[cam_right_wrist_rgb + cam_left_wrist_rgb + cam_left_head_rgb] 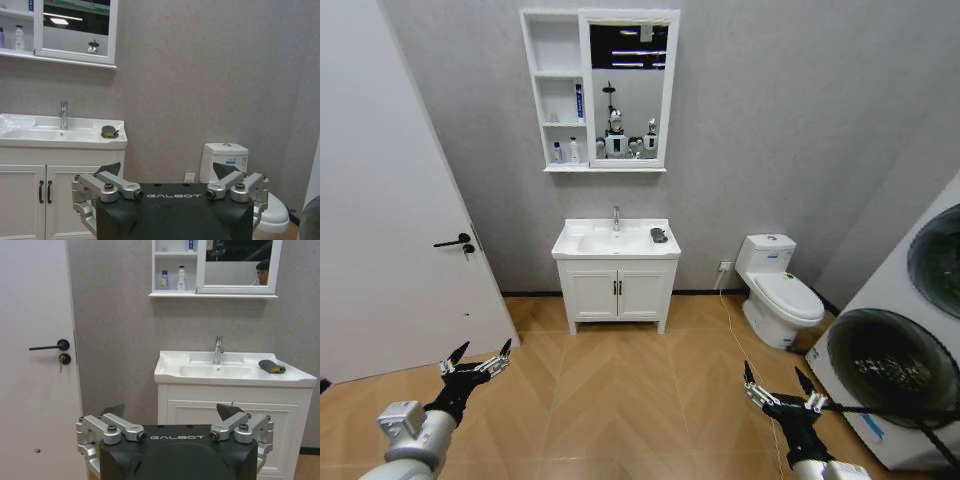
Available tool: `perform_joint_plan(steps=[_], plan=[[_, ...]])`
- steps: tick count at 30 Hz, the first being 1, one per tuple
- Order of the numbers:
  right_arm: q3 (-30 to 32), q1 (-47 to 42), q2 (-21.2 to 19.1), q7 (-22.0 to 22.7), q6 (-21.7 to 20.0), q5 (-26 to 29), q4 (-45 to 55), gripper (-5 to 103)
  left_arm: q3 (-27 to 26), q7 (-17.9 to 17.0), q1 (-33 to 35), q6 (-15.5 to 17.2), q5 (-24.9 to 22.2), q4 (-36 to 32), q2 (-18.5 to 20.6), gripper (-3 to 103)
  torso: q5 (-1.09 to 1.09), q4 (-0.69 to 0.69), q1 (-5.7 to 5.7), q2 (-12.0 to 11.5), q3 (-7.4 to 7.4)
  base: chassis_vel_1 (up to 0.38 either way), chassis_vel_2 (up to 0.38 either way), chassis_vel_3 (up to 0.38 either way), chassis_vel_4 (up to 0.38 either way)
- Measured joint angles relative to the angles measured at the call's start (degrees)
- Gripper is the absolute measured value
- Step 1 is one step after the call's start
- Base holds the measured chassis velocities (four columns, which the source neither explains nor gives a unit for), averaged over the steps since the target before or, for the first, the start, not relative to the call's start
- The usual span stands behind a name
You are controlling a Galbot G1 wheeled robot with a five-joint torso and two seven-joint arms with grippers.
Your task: Move facial cleanser and shampoo from washbasin to cabinet, then wipe washbasin with towel.
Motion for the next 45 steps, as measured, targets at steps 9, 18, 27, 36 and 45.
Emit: perform_joint_plan(steps=[9, 18, 27, 36, 45], plan=[[0.0, 0.0, 0.0, 0.0, 0.0, 0.0, 0.0, 100, 0.0, 0.0, 0.0, 0.0, 0.0, 0.0, 0.0, 100, 0.01, 0.00, -0.06, 0.0, -0.02, -0.022, 0.024, 0.034, -0.020], [0.0, 0.0, 0.0, 0.0, 0.0, 0.0, 0.0, 100, 0.0, 0.0, 0.0, 0.0, 0.0, 0.0, 0.0, 100, 0.02, 0.00, -0.07, 0.0, -0.02, 0.003, -0.004, -0.006, 0.003], [0.0, 0.0, 0.0, 0.0, 0.0, 0.0, 0.0, 100, 0.0, 0.0, 0.0, 0.0, 0.0, 0.0, 0.0, 100, 0.02, 0.00, -0.07, 0.0, -0.02, 0.000, 0.000, 0.000, 0.000], [0.0, 0.0, 0.0, 0.0, 0.0, 0.0, 0.0, 100, 0.0, 0.0, 0.0, 0.0, 0.0, 0.0, 0.0, 100, 0.02, 0.00, -0.07, 0.0, -0.02, 0.000, 0.000, 0.000, 0.000], [0.0, 0.0, 0.0, 0.0, 0.0, 0.0, 0.0, 100, 0.0, 0.0, 0.0, 0.0, 0.0, 0.0, 0.0, 100, 0.02, 0.00, -0.07, 0.0, -0.02, 0.000, 0.000, 0.000, 0.000]])
